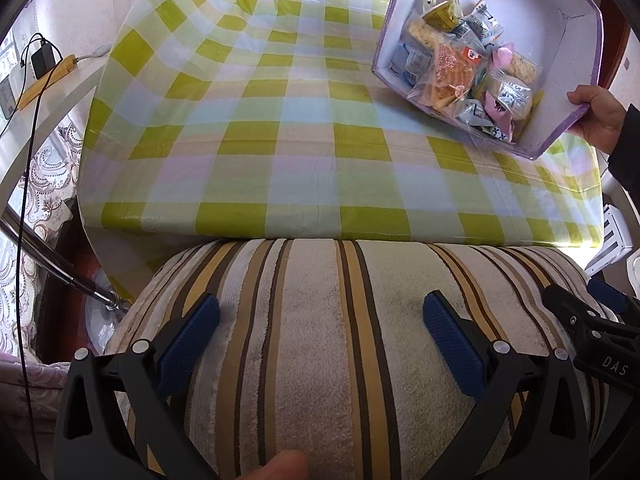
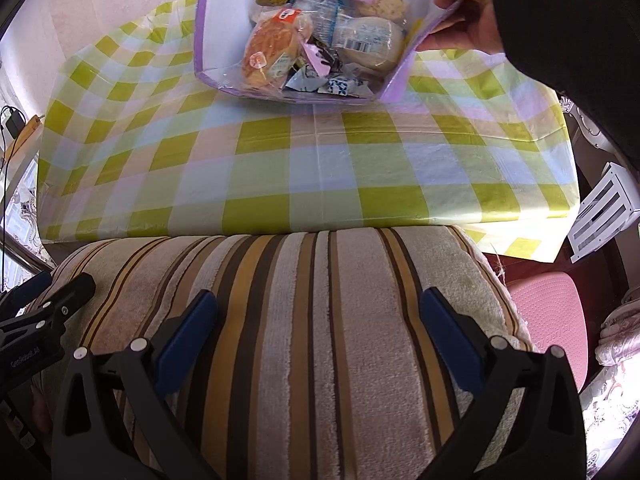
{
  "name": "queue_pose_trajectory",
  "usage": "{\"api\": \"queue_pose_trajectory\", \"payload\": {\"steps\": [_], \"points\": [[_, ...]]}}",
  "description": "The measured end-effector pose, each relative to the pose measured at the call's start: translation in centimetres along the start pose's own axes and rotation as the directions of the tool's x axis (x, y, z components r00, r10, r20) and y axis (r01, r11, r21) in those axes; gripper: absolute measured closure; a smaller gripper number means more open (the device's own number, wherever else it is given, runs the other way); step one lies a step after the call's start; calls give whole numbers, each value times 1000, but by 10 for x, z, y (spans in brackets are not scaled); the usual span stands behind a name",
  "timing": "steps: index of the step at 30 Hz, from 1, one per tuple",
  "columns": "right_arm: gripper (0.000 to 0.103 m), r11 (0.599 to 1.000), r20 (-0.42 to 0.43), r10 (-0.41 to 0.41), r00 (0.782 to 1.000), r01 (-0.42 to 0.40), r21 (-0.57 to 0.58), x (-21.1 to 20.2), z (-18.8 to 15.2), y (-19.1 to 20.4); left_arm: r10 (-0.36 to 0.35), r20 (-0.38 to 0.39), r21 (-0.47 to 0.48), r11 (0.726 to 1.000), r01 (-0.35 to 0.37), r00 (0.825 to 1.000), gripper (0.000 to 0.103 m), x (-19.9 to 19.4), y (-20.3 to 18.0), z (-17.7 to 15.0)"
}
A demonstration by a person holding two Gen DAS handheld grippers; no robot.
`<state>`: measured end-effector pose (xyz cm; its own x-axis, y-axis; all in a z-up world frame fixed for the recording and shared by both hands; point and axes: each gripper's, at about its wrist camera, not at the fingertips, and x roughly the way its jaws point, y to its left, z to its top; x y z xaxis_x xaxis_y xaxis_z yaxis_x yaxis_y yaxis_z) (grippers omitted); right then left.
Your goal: Organize snacks
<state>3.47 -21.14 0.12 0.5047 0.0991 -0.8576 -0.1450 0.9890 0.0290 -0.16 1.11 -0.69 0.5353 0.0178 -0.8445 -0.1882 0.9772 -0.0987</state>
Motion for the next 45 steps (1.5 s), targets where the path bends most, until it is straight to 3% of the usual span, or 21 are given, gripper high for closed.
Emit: {"api": "queue_pose_trajectory", "payload": {"steps": [45], "points": [[1, 1000, -4, 0, 1000, 0, 0, 1, 3, -2, 10, 1, -8, 1000, -10, 1000, 4, 2, 1, 1]]}}
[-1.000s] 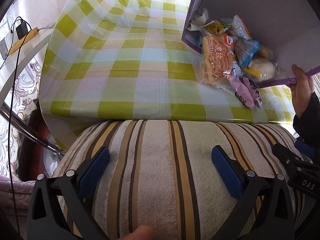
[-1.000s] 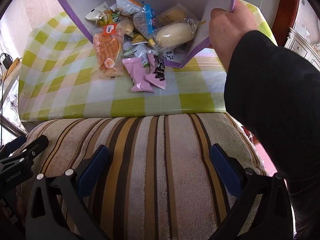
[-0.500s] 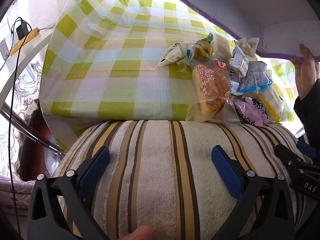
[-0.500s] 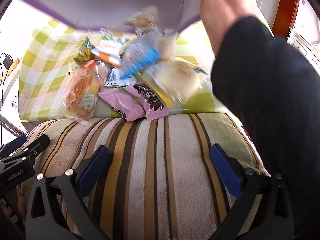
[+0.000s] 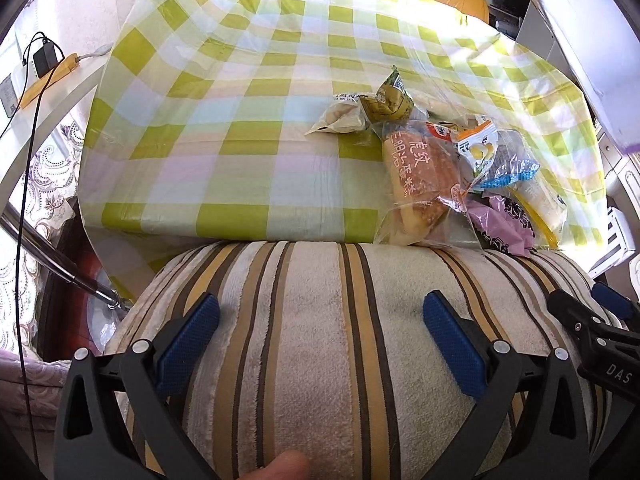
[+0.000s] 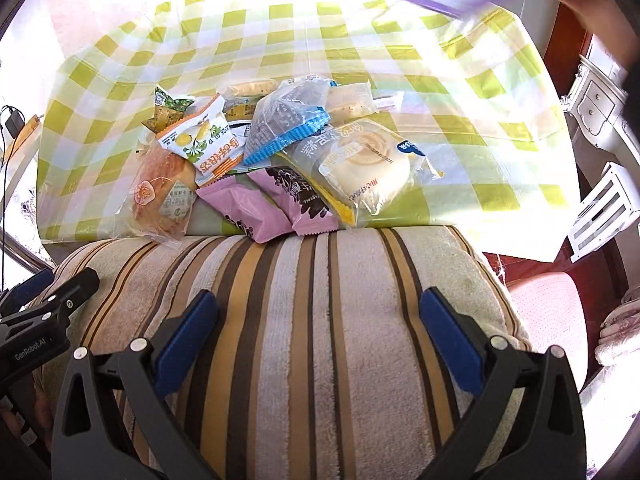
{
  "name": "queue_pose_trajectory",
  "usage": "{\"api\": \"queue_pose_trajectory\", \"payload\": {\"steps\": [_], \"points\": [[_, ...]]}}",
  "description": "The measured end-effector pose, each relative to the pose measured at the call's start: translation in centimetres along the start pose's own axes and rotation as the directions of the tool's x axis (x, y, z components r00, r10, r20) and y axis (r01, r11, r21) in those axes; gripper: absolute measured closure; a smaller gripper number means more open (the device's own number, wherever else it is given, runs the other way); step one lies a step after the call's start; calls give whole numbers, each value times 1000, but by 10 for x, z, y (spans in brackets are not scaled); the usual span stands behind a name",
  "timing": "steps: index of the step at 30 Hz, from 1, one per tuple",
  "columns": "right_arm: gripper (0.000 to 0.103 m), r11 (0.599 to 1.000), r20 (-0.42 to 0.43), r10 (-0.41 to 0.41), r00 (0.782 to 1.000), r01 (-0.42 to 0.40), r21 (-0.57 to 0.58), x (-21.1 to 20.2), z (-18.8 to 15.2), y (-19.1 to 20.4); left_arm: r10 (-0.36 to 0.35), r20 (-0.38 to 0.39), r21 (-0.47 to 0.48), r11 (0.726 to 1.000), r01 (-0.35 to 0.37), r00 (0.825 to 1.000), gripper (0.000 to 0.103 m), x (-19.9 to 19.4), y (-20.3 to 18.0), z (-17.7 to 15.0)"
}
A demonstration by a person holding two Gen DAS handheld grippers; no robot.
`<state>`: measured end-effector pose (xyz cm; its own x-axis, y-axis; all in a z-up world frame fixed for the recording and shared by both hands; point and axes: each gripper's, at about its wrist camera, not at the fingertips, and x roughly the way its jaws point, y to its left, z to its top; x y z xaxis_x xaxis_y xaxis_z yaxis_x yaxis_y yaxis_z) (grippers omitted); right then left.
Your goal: Organize snacks
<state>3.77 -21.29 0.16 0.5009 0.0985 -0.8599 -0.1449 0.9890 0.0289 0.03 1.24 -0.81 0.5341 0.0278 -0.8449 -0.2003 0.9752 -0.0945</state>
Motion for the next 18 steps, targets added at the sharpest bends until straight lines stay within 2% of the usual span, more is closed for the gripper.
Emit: {"api": "queue_pose_trajectory", "payload": {"steps": [18], "points": [[1, 1000, 0, 0, 1000, 0, 1, 0, 0, 0, -3, 6, -1, 1000, 3, 1000, 4, -3, 0, -1]]}}
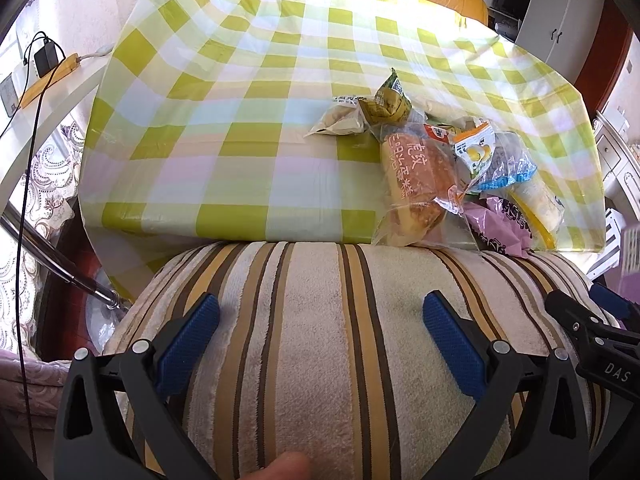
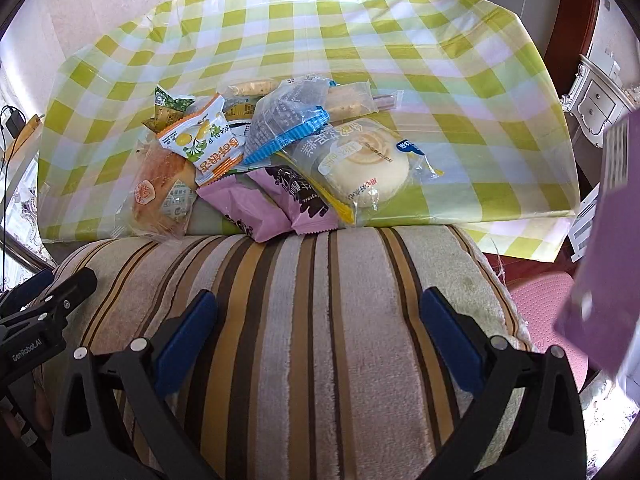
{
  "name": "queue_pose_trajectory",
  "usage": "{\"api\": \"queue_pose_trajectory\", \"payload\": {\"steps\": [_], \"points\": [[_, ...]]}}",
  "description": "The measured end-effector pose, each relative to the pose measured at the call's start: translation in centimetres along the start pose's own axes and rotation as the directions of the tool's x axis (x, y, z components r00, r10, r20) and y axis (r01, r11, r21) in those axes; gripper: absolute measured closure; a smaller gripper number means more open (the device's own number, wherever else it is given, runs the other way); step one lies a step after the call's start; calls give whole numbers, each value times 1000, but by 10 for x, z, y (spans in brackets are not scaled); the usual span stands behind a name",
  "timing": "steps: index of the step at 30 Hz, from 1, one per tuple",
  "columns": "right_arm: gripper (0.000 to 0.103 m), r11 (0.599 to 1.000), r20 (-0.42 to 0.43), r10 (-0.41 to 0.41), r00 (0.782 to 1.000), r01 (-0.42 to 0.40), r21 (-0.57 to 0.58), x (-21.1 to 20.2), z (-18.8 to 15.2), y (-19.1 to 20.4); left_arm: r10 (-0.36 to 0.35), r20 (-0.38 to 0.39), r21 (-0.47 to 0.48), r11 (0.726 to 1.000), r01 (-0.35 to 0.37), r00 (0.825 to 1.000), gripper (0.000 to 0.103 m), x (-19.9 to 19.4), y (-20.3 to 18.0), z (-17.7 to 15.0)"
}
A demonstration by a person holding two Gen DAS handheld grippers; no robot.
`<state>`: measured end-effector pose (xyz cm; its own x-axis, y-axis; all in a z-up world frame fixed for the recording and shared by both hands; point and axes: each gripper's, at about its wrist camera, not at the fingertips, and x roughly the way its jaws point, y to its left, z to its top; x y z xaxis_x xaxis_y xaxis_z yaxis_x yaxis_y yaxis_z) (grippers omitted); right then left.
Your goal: Organize snacks
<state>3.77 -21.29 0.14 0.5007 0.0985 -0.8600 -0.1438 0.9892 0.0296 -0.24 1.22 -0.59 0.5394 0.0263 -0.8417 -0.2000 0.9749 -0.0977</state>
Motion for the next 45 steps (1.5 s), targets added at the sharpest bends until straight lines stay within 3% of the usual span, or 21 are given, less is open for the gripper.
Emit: {"api": "queue_pose_trajectory", "payload": {"steps": [16, 45], "points": [[1, 1000, 0, 0, 1000, 0, 0, 0, 0, 0, 33, -21, 21, 999, -32, 999, 4, 3, -5, 3], [1, 1000, -1, 1, 1000, -1, -2, 0, 0, -1, 29, -9, 35, 999, -29, 1000, 4, 1, -6, 5]]}}
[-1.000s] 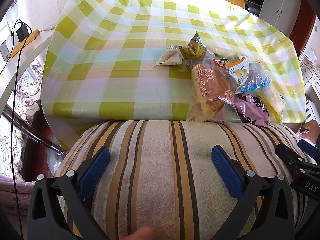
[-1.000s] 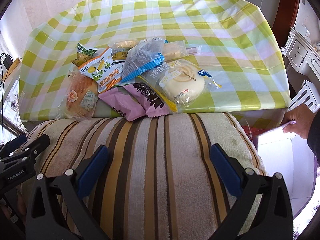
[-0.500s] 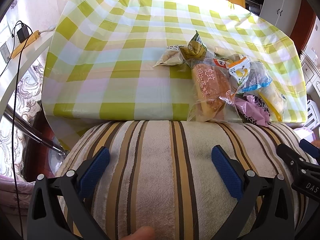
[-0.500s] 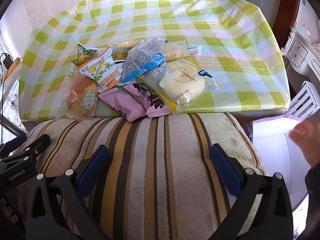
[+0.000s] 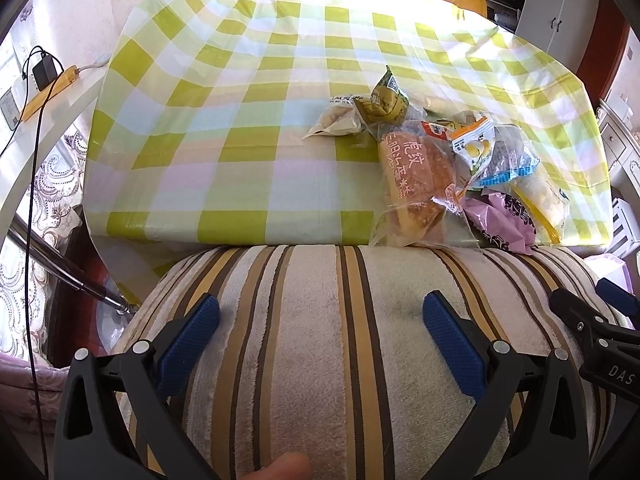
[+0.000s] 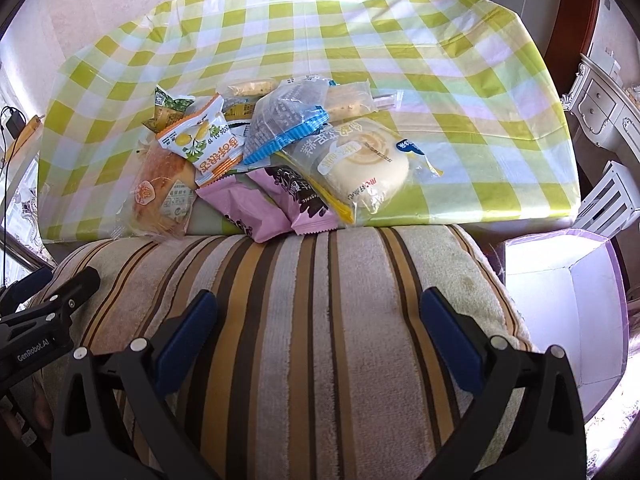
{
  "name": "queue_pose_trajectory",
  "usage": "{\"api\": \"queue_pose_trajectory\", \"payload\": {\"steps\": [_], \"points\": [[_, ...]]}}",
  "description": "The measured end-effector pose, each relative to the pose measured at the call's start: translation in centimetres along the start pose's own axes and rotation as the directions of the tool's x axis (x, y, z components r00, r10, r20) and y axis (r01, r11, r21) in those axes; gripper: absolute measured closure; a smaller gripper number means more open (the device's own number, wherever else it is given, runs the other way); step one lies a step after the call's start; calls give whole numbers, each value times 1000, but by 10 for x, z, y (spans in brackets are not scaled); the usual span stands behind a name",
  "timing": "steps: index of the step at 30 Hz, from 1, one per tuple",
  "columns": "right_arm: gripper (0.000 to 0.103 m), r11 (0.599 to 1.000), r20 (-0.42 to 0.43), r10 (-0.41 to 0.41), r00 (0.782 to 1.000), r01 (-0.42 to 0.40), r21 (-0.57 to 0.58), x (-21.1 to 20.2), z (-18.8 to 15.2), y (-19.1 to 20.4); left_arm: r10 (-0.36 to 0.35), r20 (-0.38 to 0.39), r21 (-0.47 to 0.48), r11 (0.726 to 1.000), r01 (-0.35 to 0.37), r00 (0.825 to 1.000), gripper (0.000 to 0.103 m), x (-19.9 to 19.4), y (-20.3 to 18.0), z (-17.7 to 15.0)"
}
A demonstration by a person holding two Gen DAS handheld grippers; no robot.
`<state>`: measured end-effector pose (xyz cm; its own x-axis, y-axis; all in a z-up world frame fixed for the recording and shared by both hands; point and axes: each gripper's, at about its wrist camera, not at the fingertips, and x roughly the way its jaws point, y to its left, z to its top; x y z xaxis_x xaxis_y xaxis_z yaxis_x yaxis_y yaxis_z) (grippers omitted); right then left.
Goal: Organize snacks
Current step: 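Grasp the orange-labelled bread bag with the left tool while the right tool grasps the round cake bag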
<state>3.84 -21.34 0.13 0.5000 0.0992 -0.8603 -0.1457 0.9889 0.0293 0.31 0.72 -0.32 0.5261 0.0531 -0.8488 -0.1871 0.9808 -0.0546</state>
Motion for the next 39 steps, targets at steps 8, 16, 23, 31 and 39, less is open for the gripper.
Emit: {"api": "queue_pose_trajectory", "payload": {"steps": [8, 16, 23, 31, 39], "points": [[1, 1000, 7, 3, 1000, -3, 2, 0, 0, -1, -15, 9, 21, 1000, 14, 1000, 4, -3, -6, -1], [1, 1000, 9, -6, 1000, 6, -6, 0, -1, -1, -2, 8, 28, 1000, 2, 1000, 4, -2, -9, -2], [1, 1000, 9, -18, 1000, 18, -15, -1, -1, 2, 3, 5, 30, 1000, -4, 1000, 4, -1, -10, -1], [1, 1000, -29, 2, 1000, -2, -13, 0, 5, 0, 50, 59, 67, 996, -54, 997, 4, -8, -18, 3], [2, 998, -10, 67, 998, -67, -22, -3, 24, -5, -69, 76, 16, 998, 68, 995, 5, -7, -22, 32]]}}
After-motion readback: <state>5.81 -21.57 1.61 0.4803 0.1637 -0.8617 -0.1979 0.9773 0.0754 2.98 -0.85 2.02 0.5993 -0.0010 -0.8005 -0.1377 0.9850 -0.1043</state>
